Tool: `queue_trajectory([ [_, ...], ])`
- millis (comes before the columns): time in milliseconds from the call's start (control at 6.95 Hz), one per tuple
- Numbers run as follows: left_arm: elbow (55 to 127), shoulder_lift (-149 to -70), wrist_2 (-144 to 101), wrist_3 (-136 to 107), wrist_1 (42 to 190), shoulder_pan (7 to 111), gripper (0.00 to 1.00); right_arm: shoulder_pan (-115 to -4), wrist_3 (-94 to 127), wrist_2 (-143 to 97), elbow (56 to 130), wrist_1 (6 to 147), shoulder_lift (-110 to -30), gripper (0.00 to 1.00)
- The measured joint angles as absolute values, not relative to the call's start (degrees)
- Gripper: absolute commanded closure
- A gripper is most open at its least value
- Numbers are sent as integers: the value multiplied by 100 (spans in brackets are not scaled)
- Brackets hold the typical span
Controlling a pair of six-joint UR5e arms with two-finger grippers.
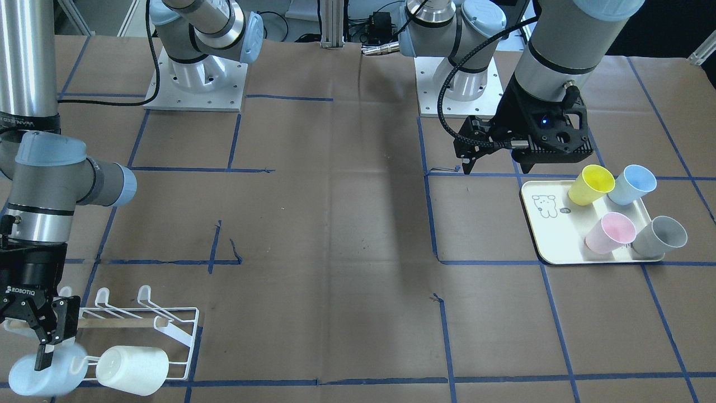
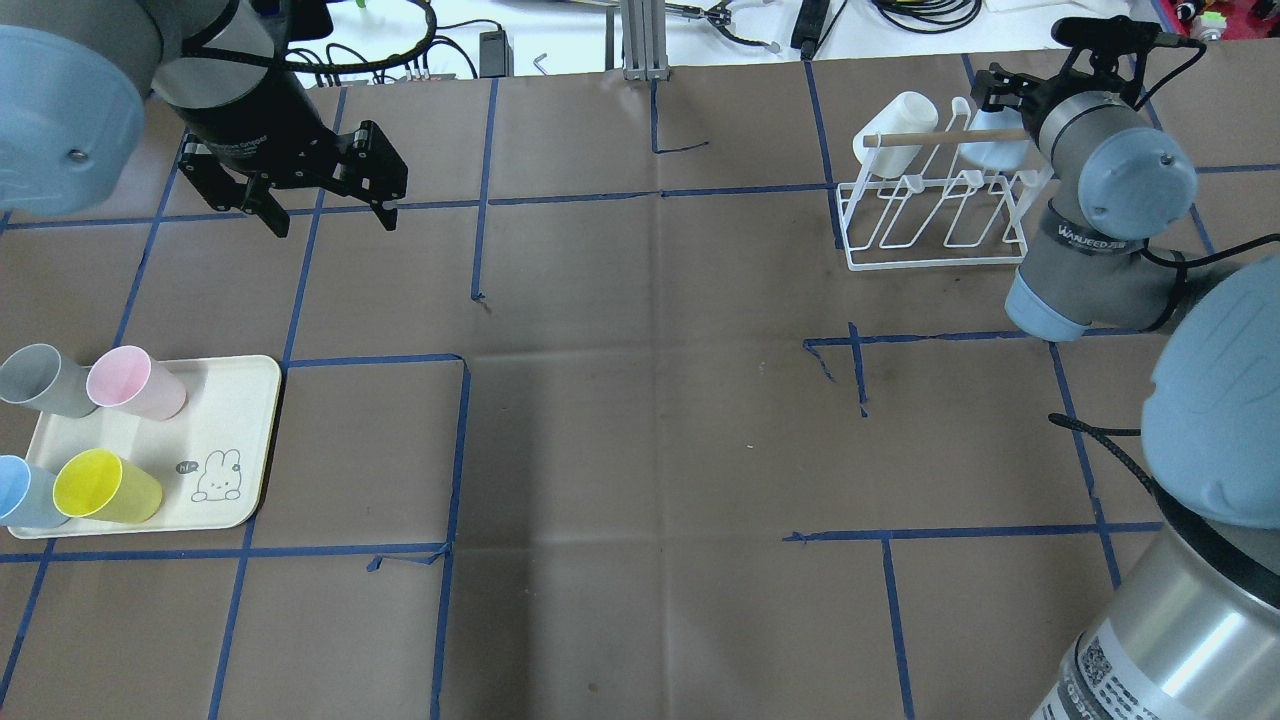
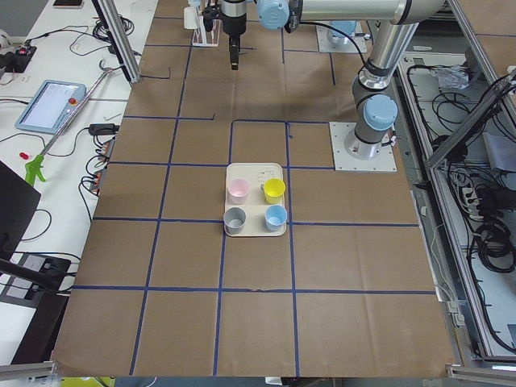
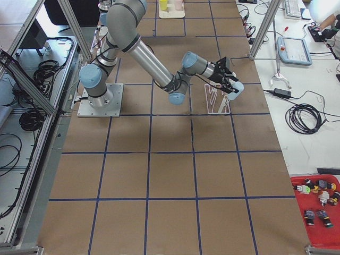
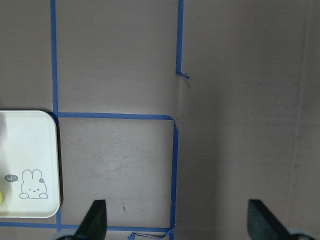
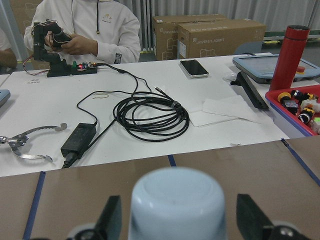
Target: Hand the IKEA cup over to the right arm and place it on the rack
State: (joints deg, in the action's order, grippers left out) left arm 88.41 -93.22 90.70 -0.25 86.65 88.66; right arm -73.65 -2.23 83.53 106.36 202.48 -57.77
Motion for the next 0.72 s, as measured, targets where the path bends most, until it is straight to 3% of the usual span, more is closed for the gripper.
queue_trajectory([
  [432, 8846, -9317, 9070, -18, 8650, 8860, 0, -7401, -224, 8352, 10389, 20185, -5962, 0],
  [719, 8842, -9316, 9070, -12, 8646, 8854, 0, -7466, -230, 8359, 10270, 19347, -6371, 0],
])
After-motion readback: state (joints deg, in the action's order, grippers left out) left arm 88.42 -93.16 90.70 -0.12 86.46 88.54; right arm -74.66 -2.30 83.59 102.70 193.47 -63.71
